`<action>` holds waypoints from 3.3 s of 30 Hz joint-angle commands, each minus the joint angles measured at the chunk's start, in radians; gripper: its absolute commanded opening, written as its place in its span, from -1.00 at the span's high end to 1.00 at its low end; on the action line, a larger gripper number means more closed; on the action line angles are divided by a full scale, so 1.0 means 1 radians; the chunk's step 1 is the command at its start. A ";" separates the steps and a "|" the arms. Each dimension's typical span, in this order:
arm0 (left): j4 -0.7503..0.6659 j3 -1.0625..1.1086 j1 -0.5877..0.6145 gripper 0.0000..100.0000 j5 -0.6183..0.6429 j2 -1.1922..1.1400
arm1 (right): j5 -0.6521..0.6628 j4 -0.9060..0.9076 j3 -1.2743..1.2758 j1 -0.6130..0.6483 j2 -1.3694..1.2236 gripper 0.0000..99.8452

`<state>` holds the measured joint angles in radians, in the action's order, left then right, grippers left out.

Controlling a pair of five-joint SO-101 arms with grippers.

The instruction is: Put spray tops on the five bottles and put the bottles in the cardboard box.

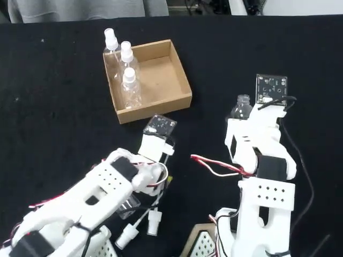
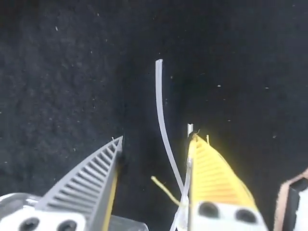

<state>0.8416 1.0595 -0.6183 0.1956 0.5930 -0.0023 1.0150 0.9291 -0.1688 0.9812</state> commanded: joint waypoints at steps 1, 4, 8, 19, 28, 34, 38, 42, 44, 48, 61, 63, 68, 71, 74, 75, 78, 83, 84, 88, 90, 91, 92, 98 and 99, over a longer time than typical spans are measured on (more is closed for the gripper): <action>-0.069 -0.044 -0.005 0.60 0.011 -0.074 | -0.008 -0.031 -0.010 -0.017 0.027 0.87; -0.087 -0.044 -0.005 0.61 0.011 -0.106 | -0.008 -0.031 -0.008 -0.017 0.027 0.87; -0.094 -0.051 -0.004 0.75 0.008 -0.117 | -0.008 -0.031 -0.008 -0.017 0.027 0.87; -0.094 -0.073 0.088 0.88 0.011 -0.120 | -0.006 -0.031 -0.008 -0.017 0.027 0.87; -0.094 -0.087 0.255 0.95 0.048 -0.115 | -0.005 -0.031 -0.008 -0.017 0.027 0.87; -0.091 -0.104 0.344 0.95 0.098 -0.115 | -0.002 -0.031 -0.008 -0.017 0.027 0.87; -0.086 -0.119 0.430 0.95 0.126 -0.115 | -0.002 -0.031 -0.008 -0.017 0.027 0.87; -0.092 -0.122 0.522 0.95 0.158 -0.115 | -0.002 -0.031 -0.008 -0.017 0.027 0.87; -0.086 -0.139 0.573 0.95 0.170 -0.115 | -0.002 -0.031 -0.008 -0.017 0.027 0.87; -0.092 -0.157 0.684 0.95 0.209 -0.115 | -0.002 -0.031 -0.008 -0.017 0.027 0.87; -0.081 -0.180 0.832 0.92 0.201 -0.115 | -0.002 -0.029 -0.007 -0.015 0.027 0.87; -0.034 -0.209 0.834 0.82 0.206 -0.115 | -0.002 -0.029 -0.007 -0.015 0.027 0.87; 0.176 -0.326 0.835 0.47 0.209 -0.115 | 0.000 -0.029 -0.007 -0.015 0.027 0.87; 0.238 -0.386 0.835 0.48 0.193 -0.115 | 0.000 -0.029 -0.007 -0.015 0.027 0.87; 0.255 -0.421 0.826 0.51 0.115 -0.115 | 0.000 -0.031 -0.007 -0.015 0.027 0.87; 0.259 -0.430 0.825 0.52 0.089 -0.115 | 0.000 -0.031 -0.007 -0.015 0.027 0.87; 0.264 -0.450 0.831 0.54 0.020 -0.115 | 0.002 -0.031 -0.007 -0.015 0.027 0.87; 0.304 -0.456 0.826 0.54 -0.137 -0.115 | 0.002 -0.031 -0.007 -0.015 0.027 0.87; 0.334 -0.467 0.825 0.54 -0.158 -0.115 | 0.002 -0.032 -0.007 -0.015 0.027 0.87; 0.473 -0.535 0.796 0.54 -0.238 -0.126 | 0.017 -0.049 -0.007 -0.023 0.025 0.87; 0.534 -0.567 0.776 0.54 -0.292 -0.126 | 0.032 -0.049 -0.007 -0.025 0.025 0.87; 0.562 -0.582 0.762 0.54 -0.318 -0.126 | 0.035 -0.049 -0.007 -0.025 0.025 0.87; 0.586 -0.598 0.748 0.54 -0.345 -0.126 | 0.037 -0.049 -0.007 -0.025 0.025 0.87; 0.672 -0.615 0.647 0.54 -0.574 -0.126 | 0.041 -0.049 -0.007 -0.026 0.025 0.87; 0.677 -0.613 0.636 0.54 -0.609 -0.126 | 0.041 -0.049 -0.007 -0.026 0.025 0.87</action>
<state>1.4814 0.4994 0.0767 -0.2862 0.4703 0.0253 0.9950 0.9291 -0.1688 0.9812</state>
